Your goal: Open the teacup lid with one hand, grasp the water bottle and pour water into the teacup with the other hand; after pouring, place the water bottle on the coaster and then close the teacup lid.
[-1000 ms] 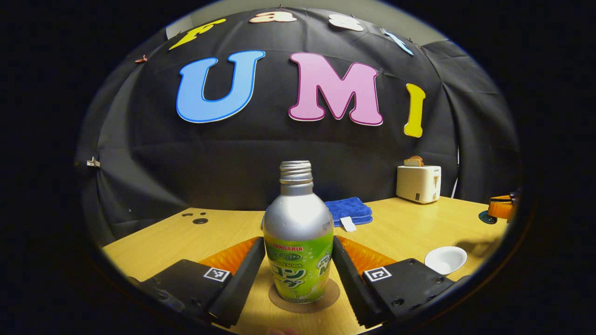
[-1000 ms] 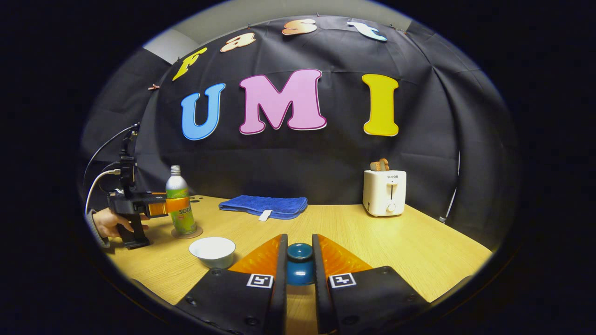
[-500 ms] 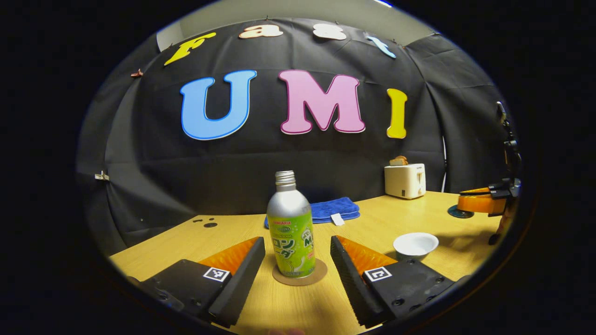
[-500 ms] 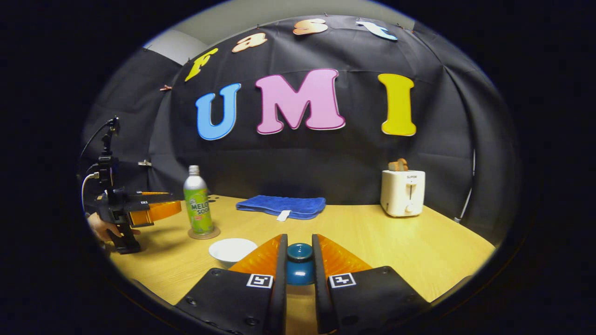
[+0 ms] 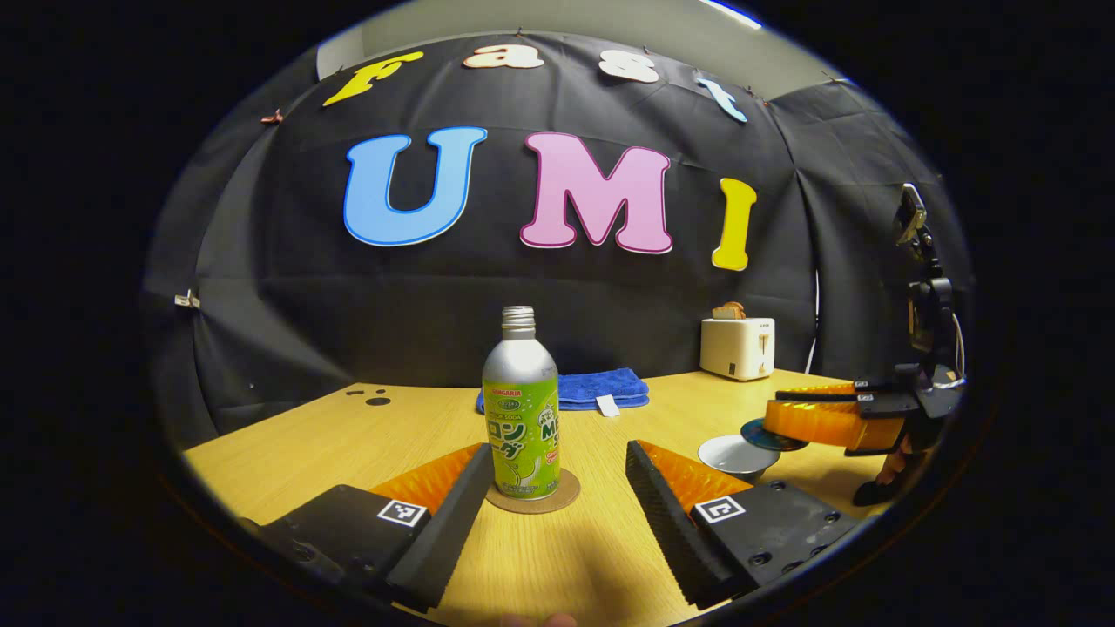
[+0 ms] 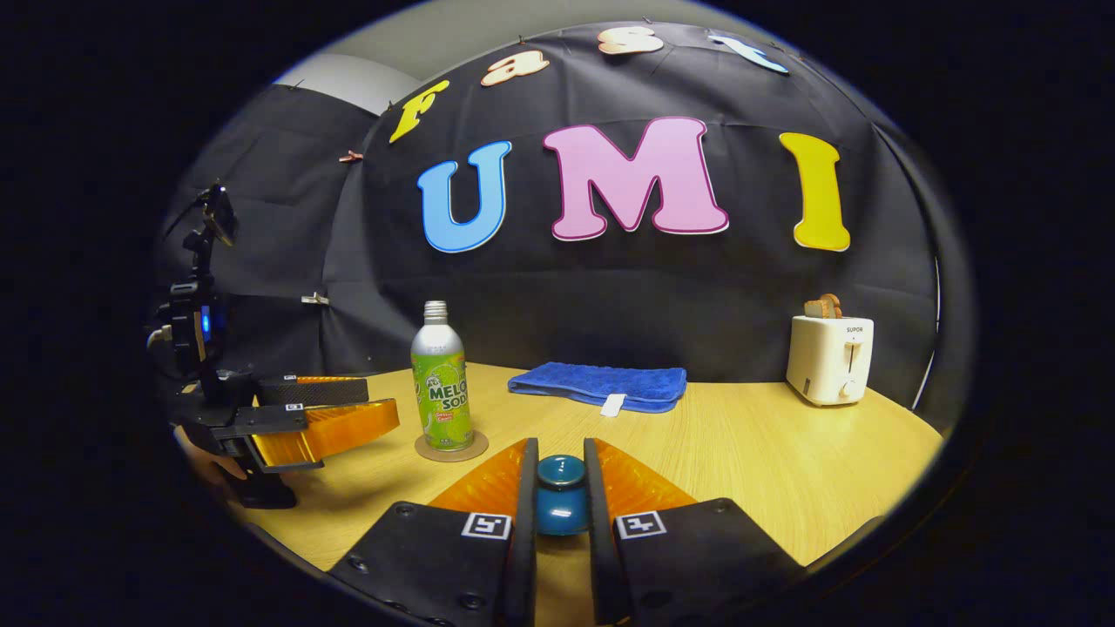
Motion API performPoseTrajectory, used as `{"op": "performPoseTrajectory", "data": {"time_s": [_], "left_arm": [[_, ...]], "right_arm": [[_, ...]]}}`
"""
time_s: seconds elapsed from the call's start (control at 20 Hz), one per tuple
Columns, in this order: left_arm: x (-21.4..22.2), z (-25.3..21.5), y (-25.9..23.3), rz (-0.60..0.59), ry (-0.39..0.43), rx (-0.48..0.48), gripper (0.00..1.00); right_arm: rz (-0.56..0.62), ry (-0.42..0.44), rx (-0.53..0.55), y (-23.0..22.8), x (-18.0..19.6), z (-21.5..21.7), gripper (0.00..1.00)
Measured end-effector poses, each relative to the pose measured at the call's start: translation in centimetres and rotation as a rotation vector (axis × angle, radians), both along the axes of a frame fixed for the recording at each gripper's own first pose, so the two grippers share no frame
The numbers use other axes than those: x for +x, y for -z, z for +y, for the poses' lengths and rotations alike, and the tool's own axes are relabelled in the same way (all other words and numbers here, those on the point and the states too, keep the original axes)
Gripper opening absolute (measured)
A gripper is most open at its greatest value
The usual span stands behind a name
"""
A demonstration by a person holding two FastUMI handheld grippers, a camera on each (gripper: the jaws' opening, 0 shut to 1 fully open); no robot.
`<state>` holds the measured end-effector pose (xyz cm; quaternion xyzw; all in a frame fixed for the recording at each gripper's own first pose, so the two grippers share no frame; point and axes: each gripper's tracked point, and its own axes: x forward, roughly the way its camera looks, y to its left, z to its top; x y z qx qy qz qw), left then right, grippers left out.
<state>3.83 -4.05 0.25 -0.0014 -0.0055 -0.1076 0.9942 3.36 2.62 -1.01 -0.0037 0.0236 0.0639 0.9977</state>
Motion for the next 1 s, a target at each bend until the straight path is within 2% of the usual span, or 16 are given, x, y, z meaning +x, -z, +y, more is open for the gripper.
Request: {"op": "performPoseTrajectory", "data": {"time_s": [0.2,0.35,0.4,0.45,0.75,0.8,0.85,1.0], "left_arm": [[0.1,0.4,0.0,0.002,-0.024,0.002,0.96],[0.1,0.3,0.0,0.002,-0.025,0.002,0.96],[0.1,0.3,0.0,0.002,-0.025,0.001,0.96],[0.1,0.3,0.0,0.002,-0.025,0.002,0.96],[0.1,0.3,0.0,0.002,-0.025,0.002,0.96],[0.1,0.3,0.1,0.002,-0.025,0.002,0.96],[0.1,0.4,0.0,0.002,-0.025,0.002,0.96],[0.1,0.3,0.1,0.002,-0.025,0.002,0.96]], "right_arm": [[0.078,0.024,-0.012,1.2,1.4,0.2,0.29],[0.095,0.029,-0.024,1.3,1.8,0.3,0.29],[0.103,0.028,-0.030,1.6,2.0,0.4,0.34],[0.116,0.030,-0.034,1.8,2.1,0.3,0.29],[0.161,0.051,-0.026,2.4,2.5,-0.1,0.29],[0.167,0.056,-0.019,2.4,2.4,-0.2,0.25],[0.172,0.053,-0.010,2.5,2.4,-0.2,0.31],[0.180,0.039,-0.009,2.6,2.3,0.1,0.41]]}}
